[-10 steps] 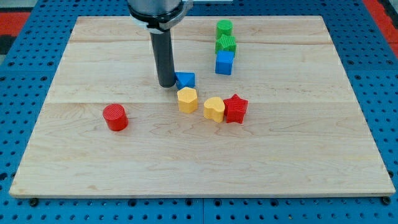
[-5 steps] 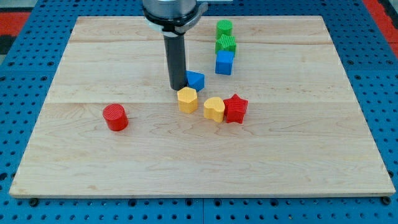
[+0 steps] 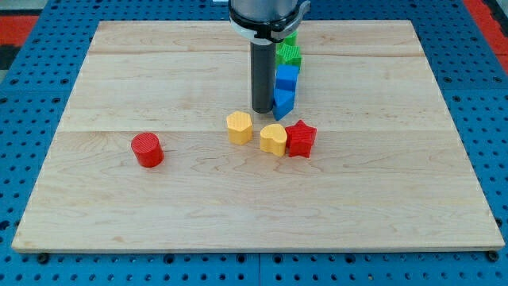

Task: Move the triangle below the cube

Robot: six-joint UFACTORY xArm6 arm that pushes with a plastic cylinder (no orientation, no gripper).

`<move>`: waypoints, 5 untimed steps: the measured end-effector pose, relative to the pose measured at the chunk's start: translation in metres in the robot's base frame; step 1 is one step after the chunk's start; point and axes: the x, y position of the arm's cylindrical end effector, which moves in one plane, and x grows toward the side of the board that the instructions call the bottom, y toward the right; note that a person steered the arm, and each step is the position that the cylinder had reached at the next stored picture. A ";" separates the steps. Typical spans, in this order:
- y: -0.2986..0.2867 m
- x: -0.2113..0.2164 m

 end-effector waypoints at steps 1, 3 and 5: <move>0.001 -0.002; 0.001 0.009; 0.017 0.035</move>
